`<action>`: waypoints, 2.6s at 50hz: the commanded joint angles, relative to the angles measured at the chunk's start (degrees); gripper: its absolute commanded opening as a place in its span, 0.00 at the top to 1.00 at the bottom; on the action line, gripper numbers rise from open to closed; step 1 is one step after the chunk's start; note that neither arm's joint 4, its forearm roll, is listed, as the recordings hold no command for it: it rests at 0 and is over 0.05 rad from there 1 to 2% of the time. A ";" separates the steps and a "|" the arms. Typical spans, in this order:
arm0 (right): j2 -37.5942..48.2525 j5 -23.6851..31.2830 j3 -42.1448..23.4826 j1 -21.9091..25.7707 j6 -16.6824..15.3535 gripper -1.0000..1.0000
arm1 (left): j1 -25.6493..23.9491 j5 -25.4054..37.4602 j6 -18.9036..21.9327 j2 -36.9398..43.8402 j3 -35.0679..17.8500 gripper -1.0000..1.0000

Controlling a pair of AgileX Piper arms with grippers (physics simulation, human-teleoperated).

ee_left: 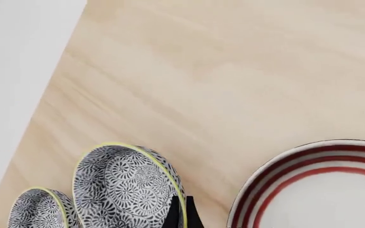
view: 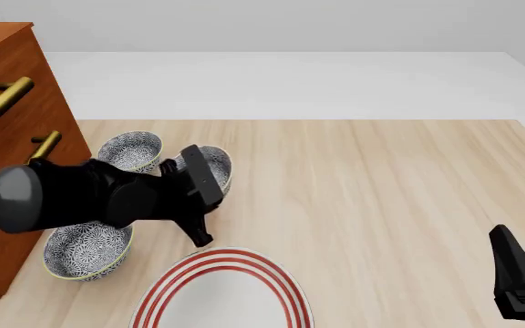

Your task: Pick up the bowl and put it in the middle on the plate.

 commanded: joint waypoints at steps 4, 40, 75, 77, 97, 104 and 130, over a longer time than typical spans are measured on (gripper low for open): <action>0.00 0.00 0.00 0.01 -0.02 0.00 | -7.34 4.72 -3.49 -7.38 -0.18 1.00; 0.00 0.00 0.00 0.00 0.01 0.00 | -15.69 11.17 -5.62 -23.43 6.11 1.00; 0.00 0.00 0.00 0.00 -0.01 0.00 | -22.42 15.74 -4.62 -29.66 11.58 1.00; 0.00 0.00 0.00 0.01 0.00 0.00 | -23.11 14.92 -4.67 -29.08 12.41 1.00; 0.00 0.00 0.00 -0.01 0.02 0.00 | -26.63 12.52 -6.68 -26.45 15.64 1.00; 0.01 0.00 0.00 0.00 0.00 0.00 | -28.36 12.67 -7.20 -25.18 16.58 1.00; 0.00 0.00 0.00 -0.01 0.01 0.00 | -34.52 13.36 -11.34 -21.14 16.72 1.00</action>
